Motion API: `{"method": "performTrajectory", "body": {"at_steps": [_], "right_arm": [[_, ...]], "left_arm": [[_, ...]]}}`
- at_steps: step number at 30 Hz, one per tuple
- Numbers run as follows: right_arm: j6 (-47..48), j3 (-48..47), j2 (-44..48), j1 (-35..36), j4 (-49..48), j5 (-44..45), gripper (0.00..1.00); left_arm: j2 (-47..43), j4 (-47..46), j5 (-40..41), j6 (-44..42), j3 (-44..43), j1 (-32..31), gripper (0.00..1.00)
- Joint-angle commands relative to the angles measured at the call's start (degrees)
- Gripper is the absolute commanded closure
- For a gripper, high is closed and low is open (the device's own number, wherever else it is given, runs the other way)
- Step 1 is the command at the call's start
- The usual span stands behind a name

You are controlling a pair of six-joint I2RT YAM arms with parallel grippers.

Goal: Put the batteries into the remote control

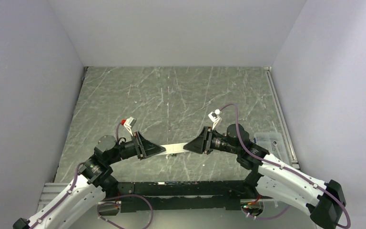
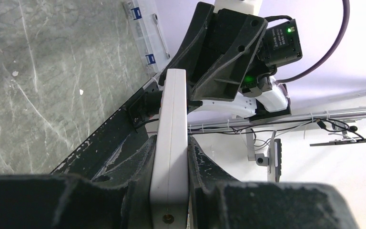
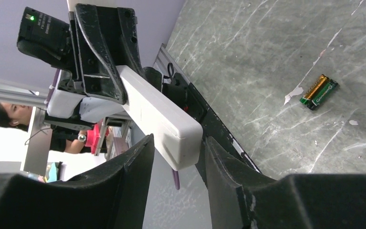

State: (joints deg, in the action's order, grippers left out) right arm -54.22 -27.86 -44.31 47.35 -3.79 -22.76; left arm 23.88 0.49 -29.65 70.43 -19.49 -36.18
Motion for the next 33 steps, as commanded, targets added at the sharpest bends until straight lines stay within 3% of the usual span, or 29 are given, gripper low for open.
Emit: {"method": "performTrajectory", "body": {"at_steps": [1,10,14,16,19,33], "right_arm": [[-1.14,0.18,-0.26,0.47,-4.35,0.72,0.55],[-2.01,0.34,-1.15,0.8,-5.99,0.53,0.64],[-2.47,0.61,-1.1,0.81,-6.7,0.64,0.78],[-2.69,0.87,-0.76,0.9,-6.75,0.9,0.92],[-3.18,1.45,0.09,0.9,-6.39,1.68,1.0],[-8.3,7.95,4.65,0.9,-11.41,2.19,1.0]], "left_arm": [[-0.36,-4.36,-0.31,1.34,0.91,0.17,1.0],[-0.77,-4.0,-0.31,1.04,1.34,0.24,1.0],[-1.07,-3.88,-0.41,1.1,1.39,0.19,1.0],[-1.35,-3.7,-0.33,1.11,1.5,0.22,1.0],[-1.85,-3.14,-0.17,0.99,1.39,0.19,1.0],[-1.7,-5.01,-0.03,1.9,1.99,0.21,1.0]]}}
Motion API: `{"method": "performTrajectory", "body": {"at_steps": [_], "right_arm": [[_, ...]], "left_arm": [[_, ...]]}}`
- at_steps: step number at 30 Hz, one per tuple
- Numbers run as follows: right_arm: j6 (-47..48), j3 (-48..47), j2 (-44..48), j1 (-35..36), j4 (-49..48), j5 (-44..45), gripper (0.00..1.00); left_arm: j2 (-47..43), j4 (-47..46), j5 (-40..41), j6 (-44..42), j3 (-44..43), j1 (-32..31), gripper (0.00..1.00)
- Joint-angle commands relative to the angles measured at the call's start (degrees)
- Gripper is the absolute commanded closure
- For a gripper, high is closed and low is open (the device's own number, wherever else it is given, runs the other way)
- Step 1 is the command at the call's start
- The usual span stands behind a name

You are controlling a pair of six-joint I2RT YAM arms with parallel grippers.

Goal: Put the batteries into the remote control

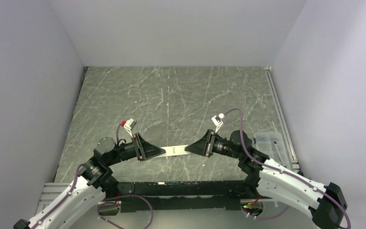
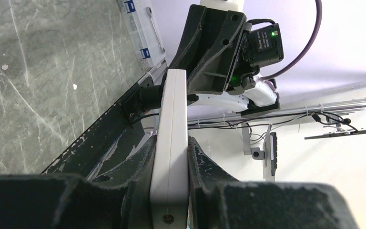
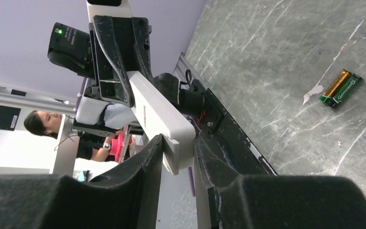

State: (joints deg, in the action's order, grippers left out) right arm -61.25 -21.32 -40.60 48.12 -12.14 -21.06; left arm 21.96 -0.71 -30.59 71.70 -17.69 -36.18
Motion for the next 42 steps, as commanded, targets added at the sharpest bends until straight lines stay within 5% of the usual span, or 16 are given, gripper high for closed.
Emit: {"method": "performTrajectory", "body": {"at_steps": [1,9,24,42], "right_arm": [[-1.13,1.45,1.02,0.13,-2.94,0.41,0.99],[2.54,-1.09,1.89,0.14,3.86,1.38,0.79],[5.77,-3.68,2.98,0.13,11.17,1.57,0.72],[4.98,-3.05,5.0,0.13,10.0,0.94,1.0]], "left_arm": [[0.53,-4.15,0.78,0.7,0.26,0.23,1.0],[1.82,-4.59,0.5,0.5,-0.14,0.19,1.0],[2.98,-4.82,0.68,0.2,-0.45,0.16,1.0],[2.65,-4.21,0.43,0.2,-0.34,0.19,1.0]]}}
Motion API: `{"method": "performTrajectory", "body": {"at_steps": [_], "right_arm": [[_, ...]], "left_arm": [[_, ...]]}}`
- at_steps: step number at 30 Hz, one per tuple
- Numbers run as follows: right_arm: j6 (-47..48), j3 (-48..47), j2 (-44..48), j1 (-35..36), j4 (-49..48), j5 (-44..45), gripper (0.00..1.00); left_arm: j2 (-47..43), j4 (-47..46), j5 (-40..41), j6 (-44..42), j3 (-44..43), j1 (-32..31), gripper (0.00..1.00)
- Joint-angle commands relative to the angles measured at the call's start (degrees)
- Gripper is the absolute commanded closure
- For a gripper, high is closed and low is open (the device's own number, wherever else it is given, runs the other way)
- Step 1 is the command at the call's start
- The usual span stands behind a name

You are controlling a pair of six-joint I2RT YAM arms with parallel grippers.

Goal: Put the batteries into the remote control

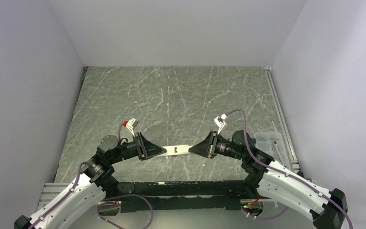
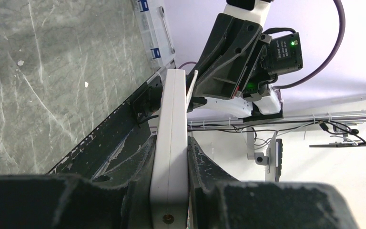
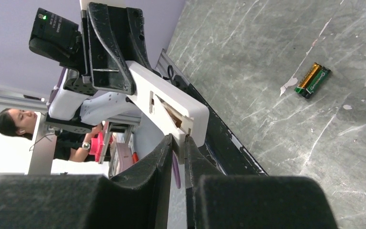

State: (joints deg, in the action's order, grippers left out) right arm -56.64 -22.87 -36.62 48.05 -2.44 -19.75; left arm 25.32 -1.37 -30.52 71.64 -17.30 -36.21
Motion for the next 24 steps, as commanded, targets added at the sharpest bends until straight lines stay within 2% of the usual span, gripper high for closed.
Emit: {"method": "performTrajectory", "body": {"at_steps": [1,12,24], "right_arm": [[0.25,-1.36,1.25,0.2,0.13,-0.38,1.0],[-0.33,-2.53,4.2,0.2,0.39,-0.38,1.0],[2.0,-6.03,6.9,0.2,6.77,2.82,1.0]], "left_arm": [[-0.72,-3.52,0.45,0.23,-0.8,0.24,1.0],[0.19,-3.35,1.28,0.19,-0.66,0.26,1.0],[0.04,4.61,3.74,-2.03,-1.95,0.23,1.0]]}}
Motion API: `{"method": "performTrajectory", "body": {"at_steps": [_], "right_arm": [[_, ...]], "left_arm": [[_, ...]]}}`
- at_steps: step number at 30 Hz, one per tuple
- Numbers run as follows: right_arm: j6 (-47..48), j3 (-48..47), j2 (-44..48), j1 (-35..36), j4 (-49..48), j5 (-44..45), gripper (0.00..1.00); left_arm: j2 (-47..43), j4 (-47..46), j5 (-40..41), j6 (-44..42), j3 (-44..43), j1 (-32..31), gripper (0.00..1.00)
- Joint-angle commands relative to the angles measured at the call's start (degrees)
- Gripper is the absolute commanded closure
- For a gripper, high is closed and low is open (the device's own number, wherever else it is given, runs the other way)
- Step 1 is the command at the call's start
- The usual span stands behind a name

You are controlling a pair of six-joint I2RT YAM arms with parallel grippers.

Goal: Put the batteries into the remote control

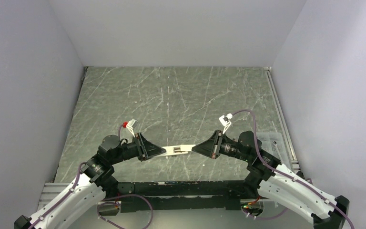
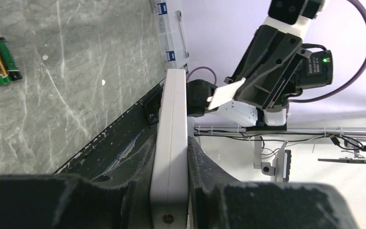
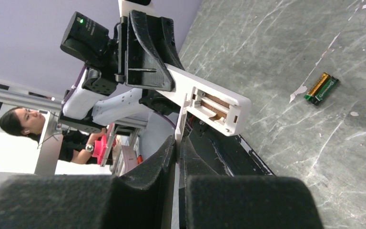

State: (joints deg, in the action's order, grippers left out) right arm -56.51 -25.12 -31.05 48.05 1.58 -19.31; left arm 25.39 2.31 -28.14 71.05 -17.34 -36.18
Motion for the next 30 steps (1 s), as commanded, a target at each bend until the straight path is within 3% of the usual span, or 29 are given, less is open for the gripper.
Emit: {"method": "performTrajectory", "body": {"at_steps": [1,16,23,30], "right_arm": [[2.37,-4.3,1.63,0.2,3.69,3.04,1.0],[14.0,-15.23,-6.38,-0.16,19.8,15.37,1.0],[16.35,-15.78,-12.12,-3.93,18.66,12.97,1.0],[17.15,-12.75,-18.06,-13.12,12.39,0.9,1.0]], "left_arm": [[0.01,1.42,1.49,-1.61,-2.0,0.23,1.0],[1.61,10.83,2.31,-6.36,-5.25,0.2,1.0],[1.9,11.08,1.4,-7.11,-5.23,0.23,1.0],[2.98,11.84,0.38,-8.26,-5.53,0.22,1.0]]}}
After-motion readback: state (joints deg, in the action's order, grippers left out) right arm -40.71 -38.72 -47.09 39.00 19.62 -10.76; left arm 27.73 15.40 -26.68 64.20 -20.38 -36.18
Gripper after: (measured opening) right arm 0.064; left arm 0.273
